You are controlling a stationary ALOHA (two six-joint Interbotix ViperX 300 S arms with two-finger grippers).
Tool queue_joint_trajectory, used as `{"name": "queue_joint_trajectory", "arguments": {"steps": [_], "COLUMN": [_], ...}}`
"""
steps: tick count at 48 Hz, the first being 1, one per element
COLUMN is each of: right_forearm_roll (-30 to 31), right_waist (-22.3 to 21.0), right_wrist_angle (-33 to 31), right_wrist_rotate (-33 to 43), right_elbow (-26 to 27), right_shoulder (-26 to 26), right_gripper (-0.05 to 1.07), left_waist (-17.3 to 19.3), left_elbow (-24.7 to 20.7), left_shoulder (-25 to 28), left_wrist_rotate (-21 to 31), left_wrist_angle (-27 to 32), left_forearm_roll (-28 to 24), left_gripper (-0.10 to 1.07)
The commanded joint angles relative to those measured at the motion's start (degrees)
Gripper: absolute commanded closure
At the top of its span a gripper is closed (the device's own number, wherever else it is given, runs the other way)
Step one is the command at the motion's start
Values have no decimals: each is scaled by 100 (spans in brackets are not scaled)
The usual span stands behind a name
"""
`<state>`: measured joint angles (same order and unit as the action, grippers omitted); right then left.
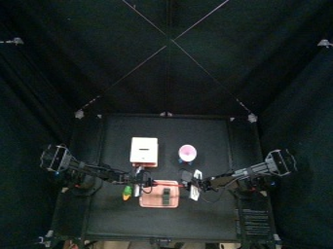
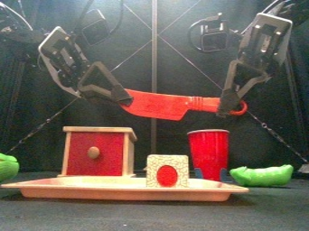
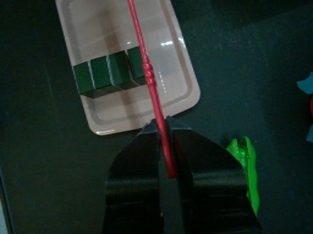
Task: Cut sushi roll
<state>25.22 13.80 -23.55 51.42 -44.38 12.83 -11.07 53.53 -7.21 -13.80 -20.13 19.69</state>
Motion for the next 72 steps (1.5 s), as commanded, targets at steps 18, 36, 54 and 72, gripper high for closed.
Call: {"name": "queue_joint_trajectory", "arguments": {"steps": [18,36,54,72], "right_forearm_roll": [-114,-229,-290,-290], "right_waist": [308,448,519,527], "right_wrist_angle": [-158,-132,-132,-123], "right_wrist_rotate": [79,79,79,79], "right_elbow": [-123,-149,-114,-88], "right_shoulder": [-202,-431,-571,-650], "right_gripper": [68,68,68,68], "left_waist": [-272,-466,-571,-642], "left_elbow": [-53,-202,-202,-211], "left_shoulder": [712,1072,1230,1318], "left_wrist_rotate": [-483,-475,-475,-466], "left_wrist_angle": [-211,-202,-158,-158], "left_forearm_roll": [562,571,756,870], "left_gripper": [76,76,76,76]}}
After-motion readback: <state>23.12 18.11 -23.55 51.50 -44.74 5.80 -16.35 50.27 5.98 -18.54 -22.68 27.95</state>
